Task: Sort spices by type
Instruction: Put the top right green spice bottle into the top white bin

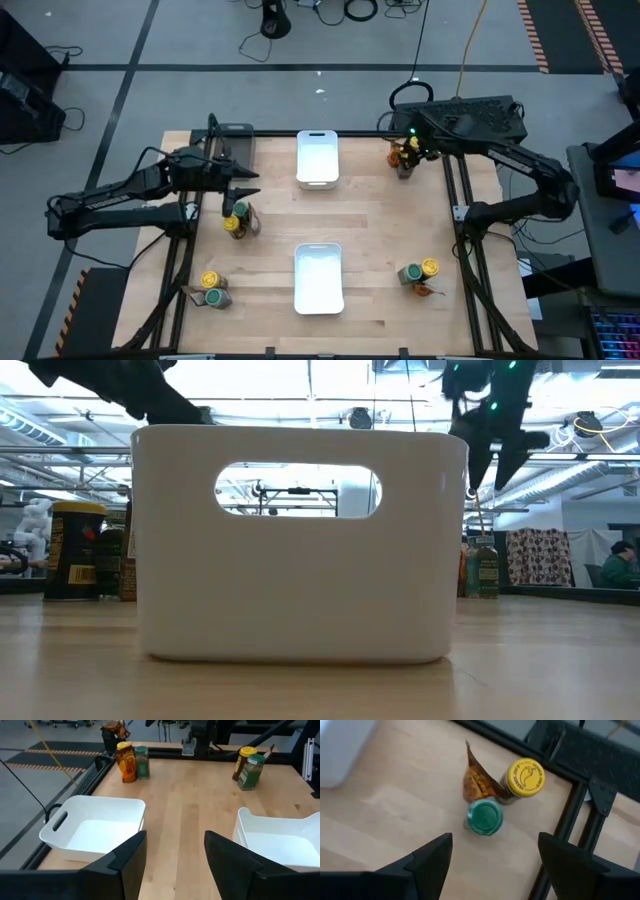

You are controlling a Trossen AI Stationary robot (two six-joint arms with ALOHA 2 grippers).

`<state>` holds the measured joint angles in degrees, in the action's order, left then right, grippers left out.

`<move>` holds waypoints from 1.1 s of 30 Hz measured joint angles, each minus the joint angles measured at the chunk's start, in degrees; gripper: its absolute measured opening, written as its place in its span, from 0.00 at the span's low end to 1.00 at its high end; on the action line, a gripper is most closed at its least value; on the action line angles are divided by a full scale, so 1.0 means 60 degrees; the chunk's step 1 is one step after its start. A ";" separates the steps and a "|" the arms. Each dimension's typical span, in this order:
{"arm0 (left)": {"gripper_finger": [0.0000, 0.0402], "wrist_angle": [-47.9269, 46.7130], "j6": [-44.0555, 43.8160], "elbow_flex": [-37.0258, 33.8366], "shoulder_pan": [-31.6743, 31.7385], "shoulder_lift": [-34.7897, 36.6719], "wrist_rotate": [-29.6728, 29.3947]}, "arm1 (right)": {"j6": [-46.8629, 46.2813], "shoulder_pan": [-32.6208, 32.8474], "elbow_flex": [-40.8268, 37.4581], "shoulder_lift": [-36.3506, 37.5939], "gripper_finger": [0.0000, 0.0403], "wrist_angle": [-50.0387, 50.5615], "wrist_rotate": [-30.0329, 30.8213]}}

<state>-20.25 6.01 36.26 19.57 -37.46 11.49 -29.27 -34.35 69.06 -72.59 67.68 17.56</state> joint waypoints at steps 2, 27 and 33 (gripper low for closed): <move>0.51 -0.0022 -0.0188 -0.0013 0.0000 -0.0008 0.0000 | 0.0135 -0.0215 0.0000 -0.0367 0.70 -0.0028 0.0025; 0.51 0.0066 -0.0198 -0.0020 -0.0015 -0.0007 -0.0003 | 0.1075 -0.1233 -0.0828 -0.2235 0.70 -0.1121 -0.0746; 0.51 0.0066 -0.0191 -0.0020 -0.0007 -0.0007 -0.0004 | 0.1072 -0.1268 -0.1397 -0.2220 0.70 -0.1736 -0.0987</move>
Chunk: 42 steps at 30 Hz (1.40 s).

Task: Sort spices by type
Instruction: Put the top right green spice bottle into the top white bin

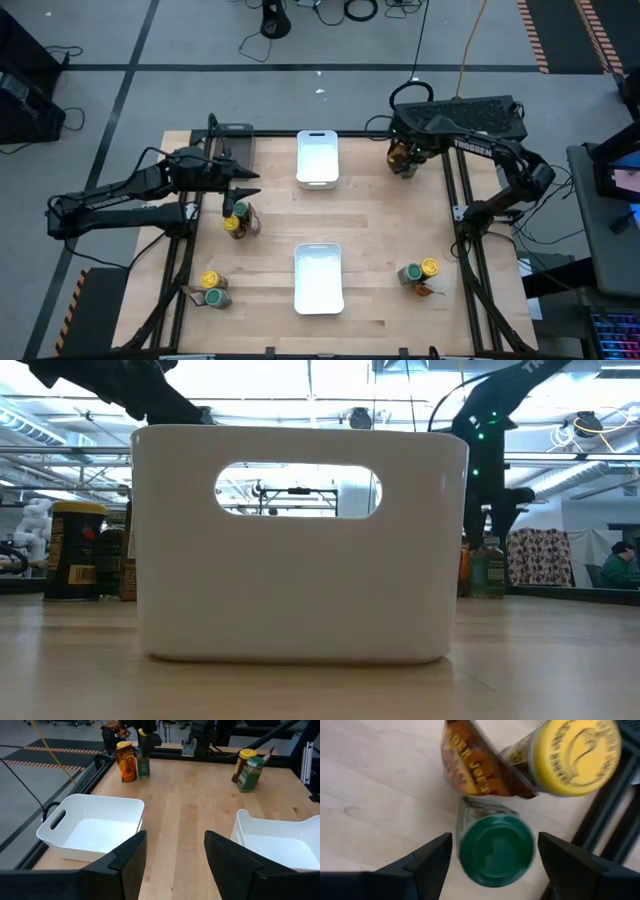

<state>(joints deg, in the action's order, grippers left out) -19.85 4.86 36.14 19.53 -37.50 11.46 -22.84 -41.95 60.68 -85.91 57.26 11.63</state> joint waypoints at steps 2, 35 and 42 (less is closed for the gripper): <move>0.51 0.0002 0.0000 0.0000 -0.0004 0.0000 0.0000 | -0.0002 0.0004 -0.0136 0.0002 0.70 -0.0115 -0.0013; 0.51 -0.0244 -0.0004 -0.0004 -0.0007 0.0002 -0.0008 | -0.0341 -0.0011 -0.0221 0.0029 0.48 -0.0118 -0.0142; 0.51 -0.0401 -0.0011 -0.0004 -0.0007 0.0000 -0.0262 | -0.0319 0.0150 0.0479 0.0000 0.46 0.0893 -0.0673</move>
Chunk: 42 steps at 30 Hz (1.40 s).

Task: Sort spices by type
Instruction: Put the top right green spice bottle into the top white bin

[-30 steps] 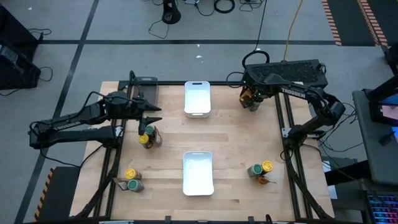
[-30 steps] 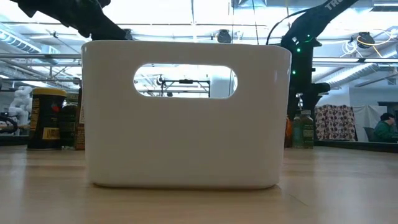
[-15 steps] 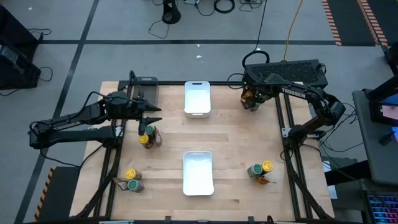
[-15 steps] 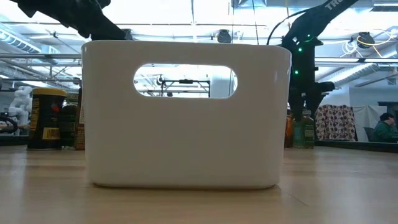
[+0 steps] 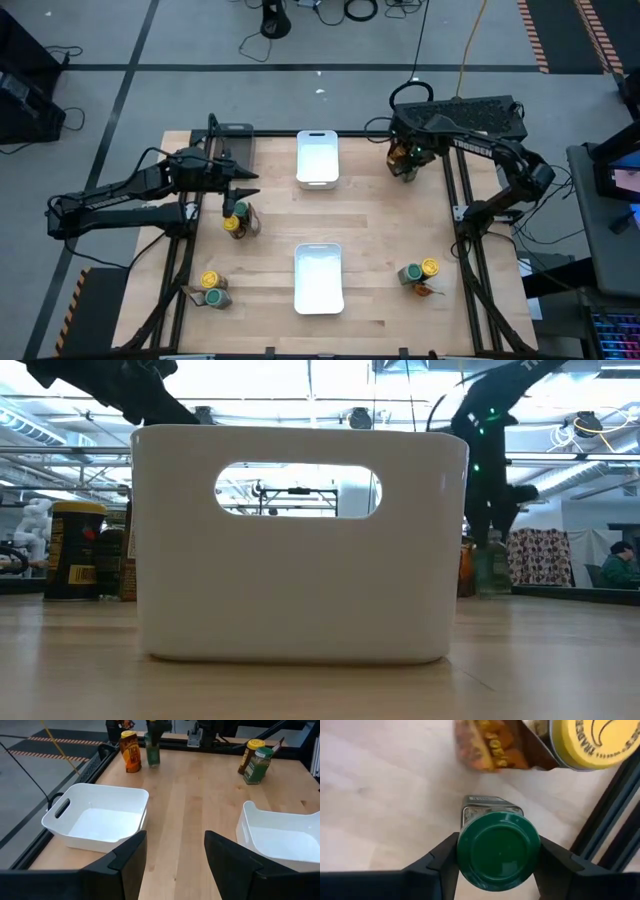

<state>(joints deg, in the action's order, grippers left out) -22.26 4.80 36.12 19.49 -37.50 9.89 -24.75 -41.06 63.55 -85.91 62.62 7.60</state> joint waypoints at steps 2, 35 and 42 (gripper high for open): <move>0.51 -0.0005 0.0002 0.0000 0.0000 0.0004 0.0000 | 0.0040 0.0129 0.0421 0.0000 0.46 0.0331 -0.0155; 0.50 -0.0230 0.0328 0.0000 0.0004 0.1687 -0.1693 | 0.2234 0.2424 0.8037 -0.4132 0.45 -0.0767 -0.2015; 0.50 -0.0238 0.0322 0.0000 0.0004 0.1399 -0.1694 | 0.3136 0.2045 1.0642 -0.6331 0.45 0.0798 -0.1420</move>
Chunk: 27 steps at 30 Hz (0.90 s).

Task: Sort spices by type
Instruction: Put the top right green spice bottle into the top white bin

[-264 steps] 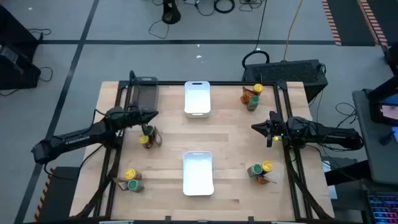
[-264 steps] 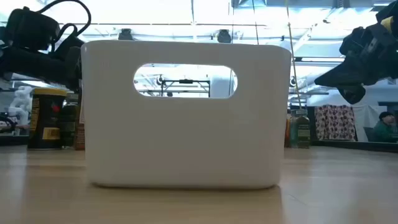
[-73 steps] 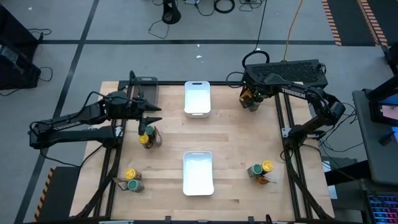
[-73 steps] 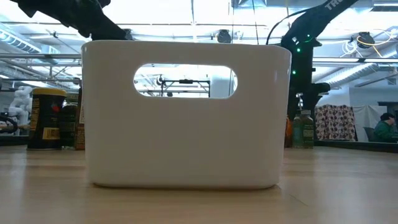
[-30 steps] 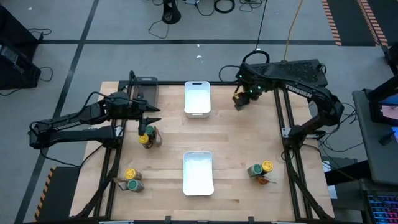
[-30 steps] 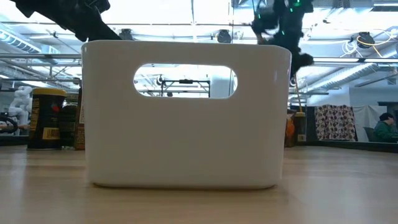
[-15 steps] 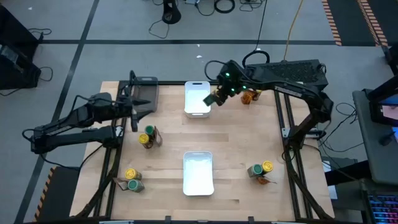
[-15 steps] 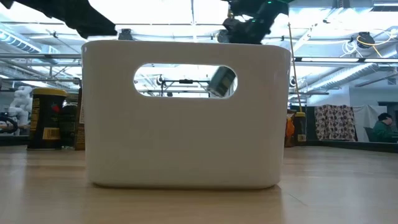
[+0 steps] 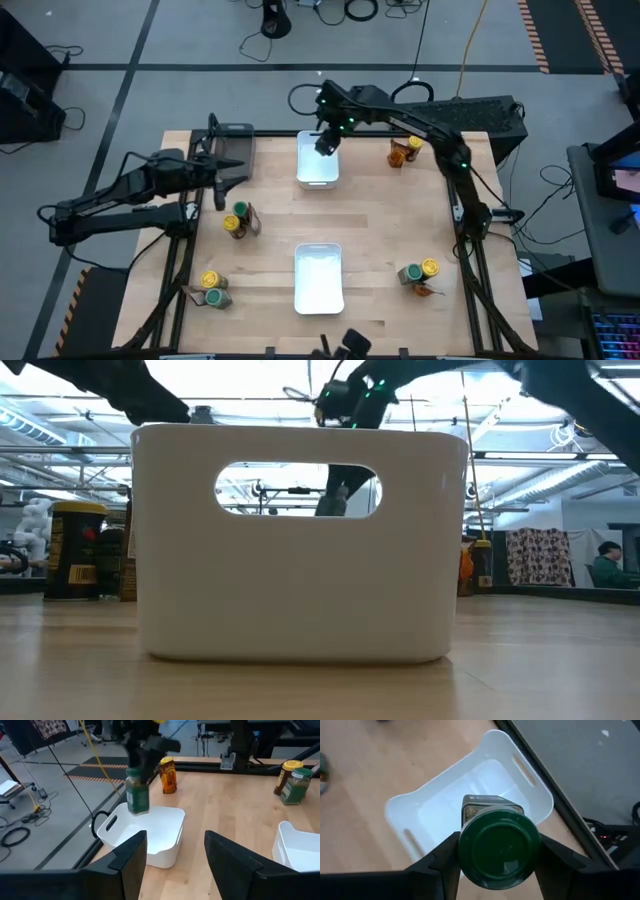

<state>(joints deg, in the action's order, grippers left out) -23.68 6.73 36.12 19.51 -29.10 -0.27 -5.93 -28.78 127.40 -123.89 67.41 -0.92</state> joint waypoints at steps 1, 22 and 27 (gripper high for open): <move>0.50 -0.0004 -0.0001 0.0000 0.0000 -0.0029 0.0000 | 0.0094 -0.0025 0.0114 -0.0179 0.45 -0.0014 -0.0056; 0.50 -0.0004 0.0010 0.0000 -0.0004 -0.0150 0.0000 | 0.1728 -0.0374 0.0152 -0.1228 0.46 -0.0734 0.0429; 0.50 0.0000 0.0006 0.0000 -0.0004 -0.0150 0.0000 | 0.2990 -0.0348 0.0152 -0.1225 0.46 -0.0738 0.0429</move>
<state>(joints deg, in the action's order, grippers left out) -23.68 6.76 36.12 19.49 -30.00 -0.28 12.01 -30.87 128.31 -131.24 62.98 1.65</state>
